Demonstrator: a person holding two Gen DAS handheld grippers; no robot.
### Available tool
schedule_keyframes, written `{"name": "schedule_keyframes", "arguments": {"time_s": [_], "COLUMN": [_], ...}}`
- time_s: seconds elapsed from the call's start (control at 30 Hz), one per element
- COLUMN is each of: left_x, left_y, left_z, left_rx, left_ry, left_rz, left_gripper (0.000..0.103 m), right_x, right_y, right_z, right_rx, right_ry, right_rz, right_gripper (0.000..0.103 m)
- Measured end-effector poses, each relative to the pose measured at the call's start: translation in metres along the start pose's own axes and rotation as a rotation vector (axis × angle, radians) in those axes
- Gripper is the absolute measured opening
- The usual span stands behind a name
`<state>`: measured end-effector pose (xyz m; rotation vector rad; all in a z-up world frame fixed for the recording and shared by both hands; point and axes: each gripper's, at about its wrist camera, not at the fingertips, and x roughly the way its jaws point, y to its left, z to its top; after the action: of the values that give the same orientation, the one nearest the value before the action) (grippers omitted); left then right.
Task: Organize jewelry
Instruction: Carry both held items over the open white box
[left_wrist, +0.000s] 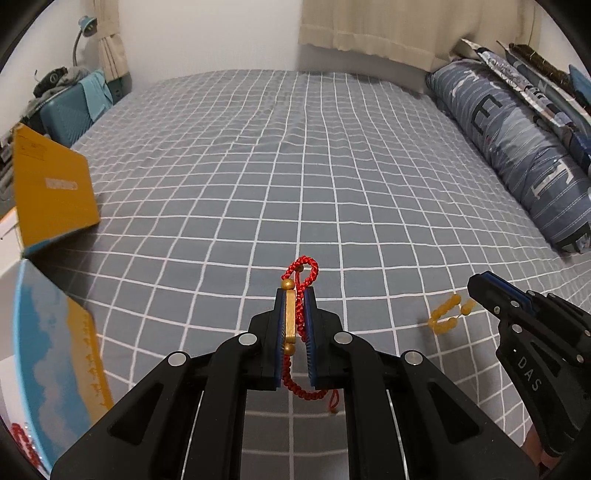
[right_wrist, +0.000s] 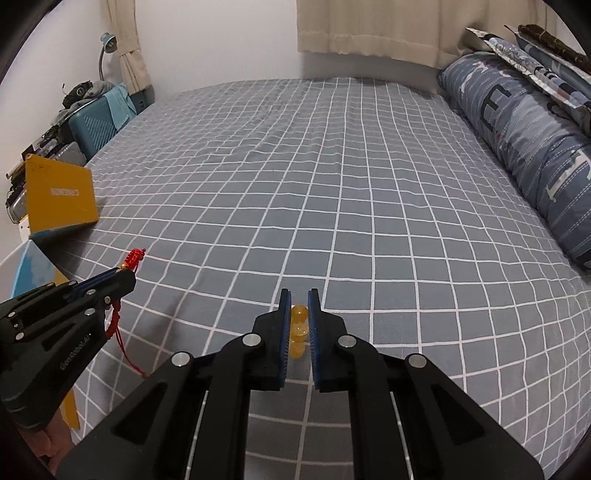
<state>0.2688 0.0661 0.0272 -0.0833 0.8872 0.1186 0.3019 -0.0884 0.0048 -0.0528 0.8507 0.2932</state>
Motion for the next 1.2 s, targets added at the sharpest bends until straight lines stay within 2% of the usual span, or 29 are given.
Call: {"name": "schedule_keyframes", "arguments": {"time_s": [0.33,0.67,0.93,1.2], "left_x": [-0.041,-0.096,-0.138,-0.180], "left_y": [0.014,0.054,0.121,0.214], "left_z": [-0.004,-0.011,-0.033,-0.057], "left_rx": [-0.005,-0.037,-0.089,-0.212], "left_ry": [-0.020,-0.059,-0.076,-0.101], "left_rz": [0.031,0.087,0.172,0.273], "left_gripper": [0.009,0.009,0.009,0.009], "right_x": [-0.038,-0.083,-0.117,-0.129], "right_y": [0.022,0.075,0.152,0.249], "right_z": [0.002,0.010,0.013,0.003], "right_rx": [-0.026,-0.076,-0.164,-0.258], "right_ry": [-0.037,-0.084,-0.132,-0.131], "right_rz": [0.010,0.056,0.124,0.228], "right_gripper": [0.009,0.009,0.009,0.009]}}
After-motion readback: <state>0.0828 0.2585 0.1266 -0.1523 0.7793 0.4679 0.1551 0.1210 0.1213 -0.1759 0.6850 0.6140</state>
